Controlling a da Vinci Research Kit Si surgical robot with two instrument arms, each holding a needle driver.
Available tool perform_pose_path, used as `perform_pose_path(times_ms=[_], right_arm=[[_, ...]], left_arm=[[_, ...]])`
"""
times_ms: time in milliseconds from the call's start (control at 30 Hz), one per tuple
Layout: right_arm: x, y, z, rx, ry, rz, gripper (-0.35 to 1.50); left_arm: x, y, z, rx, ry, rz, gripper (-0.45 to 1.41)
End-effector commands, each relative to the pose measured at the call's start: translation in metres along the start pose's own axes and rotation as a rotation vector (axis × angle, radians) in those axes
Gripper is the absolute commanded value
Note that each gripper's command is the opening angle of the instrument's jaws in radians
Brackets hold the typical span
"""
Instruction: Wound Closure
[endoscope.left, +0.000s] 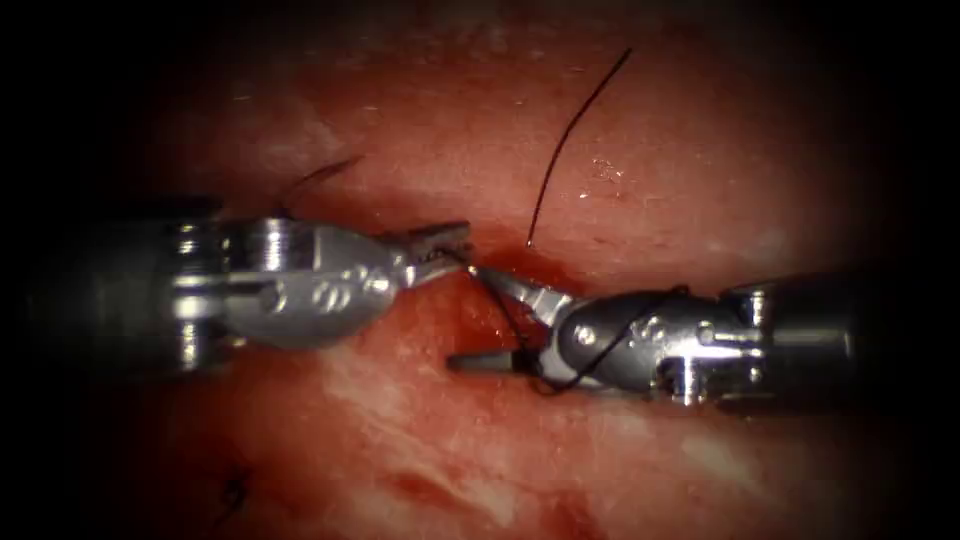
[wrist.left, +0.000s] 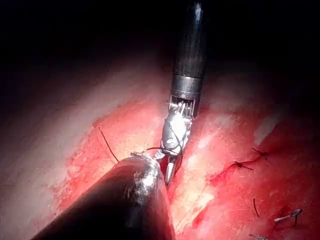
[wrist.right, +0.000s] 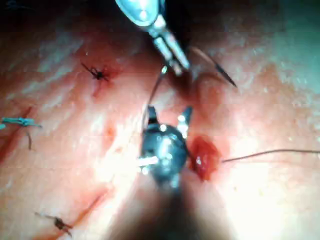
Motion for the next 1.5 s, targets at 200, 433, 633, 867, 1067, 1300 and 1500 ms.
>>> perform_pose_path(times_ms=[200, 433, 633, 867, 1067, 1300, 1500], right_arm=[[0.0003, -0.0012, 0.0005, 0.046, 0.055, -0.027, 0.56], [0.0006, -0.0009, 0.0005, 0.057, 0.126, -0.036, 0.51], [0.0015, 0.0004, -0.0005, 0.027, 0.268, -0.021, 0.44], [0.0018, 0.0021, -0.002, -0.039, 0.365, 0.005, 0.37], [0.001, 0.0033, -0.0021, -0.11, 0.351, 0.024, 0.36], [-0.0003, 0.004, -0.0018, -0.129, 0.272, 0.195, 0.32], [-0.0011, 0.0041, -0.0014, -0.174, 0.196, 0.333, 0.36]], left_arm=[[-0.0013, 0.0008, 0.0052, -0.003, -0.023, 0.021, -0.45], [-0.0037, 0.0023, 0.0093, -0.024, -0.063, 0.05, -0.45], [-0.0054, 0.0038, 0.0108, -0.039, -0.078, 0.072, -0.45], [-0.0056, 0.0046, 0.0096, -0.049, -0.068, 0.075, -0.45], [-0.005, 0.0064, 0.0084, -0.059, -0.047, 0.08, -0.45], [-0.0043, 0.0077, 0.007, -0.061, -0.041, 0.084, -0.45], [-0.0037, 0.0088, 0.0061, -0.061, -0.038, 0.092, -0.45]])
